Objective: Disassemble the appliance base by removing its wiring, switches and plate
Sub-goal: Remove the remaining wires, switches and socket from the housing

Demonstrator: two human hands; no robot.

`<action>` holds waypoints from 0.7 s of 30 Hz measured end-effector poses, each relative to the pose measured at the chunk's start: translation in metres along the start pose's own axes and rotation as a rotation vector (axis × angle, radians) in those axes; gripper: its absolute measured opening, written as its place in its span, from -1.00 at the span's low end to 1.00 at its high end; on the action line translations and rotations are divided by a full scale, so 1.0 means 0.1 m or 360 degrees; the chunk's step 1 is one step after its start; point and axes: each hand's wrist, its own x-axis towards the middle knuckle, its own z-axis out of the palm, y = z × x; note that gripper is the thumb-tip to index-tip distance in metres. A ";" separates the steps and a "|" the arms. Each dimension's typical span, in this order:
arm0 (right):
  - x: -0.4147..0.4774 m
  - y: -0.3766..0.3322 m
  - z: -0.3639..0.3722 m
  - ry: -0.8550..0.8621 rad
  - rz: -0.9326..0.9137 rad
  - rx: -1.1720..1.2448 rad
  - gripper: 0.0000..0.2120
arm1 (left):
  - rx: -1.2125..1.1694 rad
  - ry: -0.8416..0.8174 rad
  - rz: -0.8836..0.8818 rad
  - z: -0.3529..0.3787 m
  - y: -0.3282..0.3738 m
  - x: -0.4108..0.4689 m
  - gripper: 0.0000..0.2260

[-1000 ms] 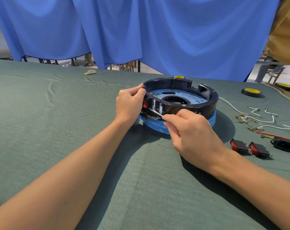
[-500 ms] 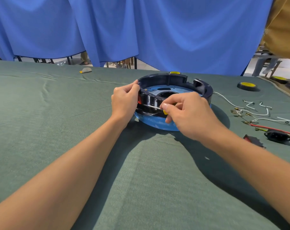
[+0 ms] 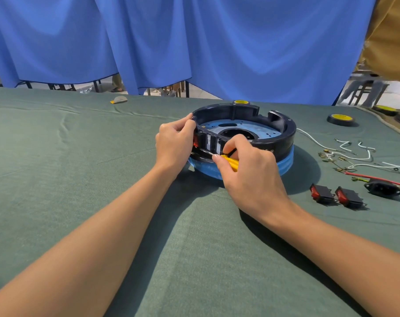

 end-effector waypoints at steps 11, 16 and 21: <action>-0.04 0.06 -0.01 0.0061 0.0055 0.0073 -0.83 | 0.0026 -0.0009 -0.0035 -0.01 0.02 0.01 -0.72; 0.03 0.10 0.00 -0.0063 0.0357 0.0394 -0.83 | 0.0000 -0.0015 -0.0042 0.00 0.04 0.00 -0.74; 0.00 0.09 -0.01 0.0013 0.0275 0.0328 -0.84 | 0.0009 -0.0082 -0.0037 -0.01 0.03 0.02 -0.73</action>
